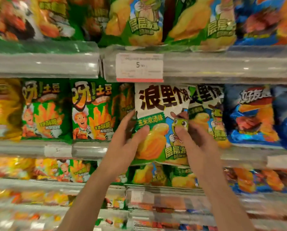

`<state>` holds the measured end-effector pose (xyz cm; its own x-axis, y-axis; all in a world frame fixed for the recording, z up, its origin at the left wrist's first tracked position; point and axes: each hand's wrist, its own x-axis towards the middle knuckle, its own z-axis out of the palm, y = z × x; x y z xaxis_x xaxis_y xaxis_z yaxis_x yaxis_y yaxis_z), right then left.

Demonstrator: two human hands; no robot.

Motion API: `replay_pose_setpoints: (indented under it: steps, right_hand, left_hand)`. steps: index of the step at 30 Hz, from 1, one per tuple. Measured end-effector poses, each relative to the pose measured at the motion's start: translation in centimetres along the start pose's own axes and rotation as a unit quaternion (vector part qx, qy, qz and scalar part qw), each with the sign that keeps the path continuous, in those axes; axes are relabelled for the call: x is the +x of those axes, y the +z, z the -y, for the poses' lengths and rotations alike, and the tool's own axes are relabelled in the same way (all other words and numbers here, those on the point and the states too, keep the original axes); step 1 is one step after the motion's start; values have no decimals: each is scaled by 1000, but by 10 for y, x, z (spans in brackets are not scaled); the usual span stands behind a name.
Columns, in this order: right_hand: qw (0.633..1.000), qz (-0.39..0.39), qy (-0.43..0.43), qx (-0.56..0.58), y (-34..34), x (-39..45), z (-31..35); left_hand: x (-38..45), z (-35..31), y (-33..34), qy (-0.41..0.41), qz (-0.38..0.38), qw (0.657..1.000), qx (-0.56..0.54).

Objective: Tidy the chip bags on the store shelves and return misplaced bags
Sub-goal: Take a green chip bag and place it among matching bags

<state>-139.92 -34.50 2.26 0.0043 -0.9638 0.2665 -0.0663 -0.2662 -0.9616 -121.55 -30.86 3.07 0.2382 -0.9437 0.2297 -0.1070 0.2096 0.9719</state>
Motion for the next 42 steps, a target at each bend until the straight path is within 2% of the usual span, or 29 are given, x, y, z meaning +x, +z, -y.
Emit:
replay_pose_setpoints:
  steps: [9, 12, 15, 20, 25, 29, 35, 42]
  right_hand:
    - [999, -10, -34, -6, 39, 53, 11]
    - [998, -12, -46, -36, 55, 57, 8]
    - [996, -2, -32, -87, 58, 55, 0]
    - [987, 20, -49, -155, 53, 55, -6]
    - [985, 59, -35, -159, 42, 59, 2]
    - [987, 89, -5, -130, 36, 59, 3]
    - [994, 61, 86, 21, 43, 72, 5]
    - [990, 42, 97, 96, 49, 85, -4]
  left_hand:
    - [33, 8, -18, 93, -65, 984, 136]
    - [29, 13, -33, 165, -103, 956, 218]
    - [28, 21, -42, 228, -106, 915, 316]
    - [39, 19, -28, 246, -80, 885, 388]
    - [61, 4, -6, 177, -49, 928, 323]
    - [72, 0, 7, 124, -50, 946, 294]
    - [77, 13, 9, 134, -73, 963, 222]
    - [73, 14, 10, 133, -81, 968, 198]
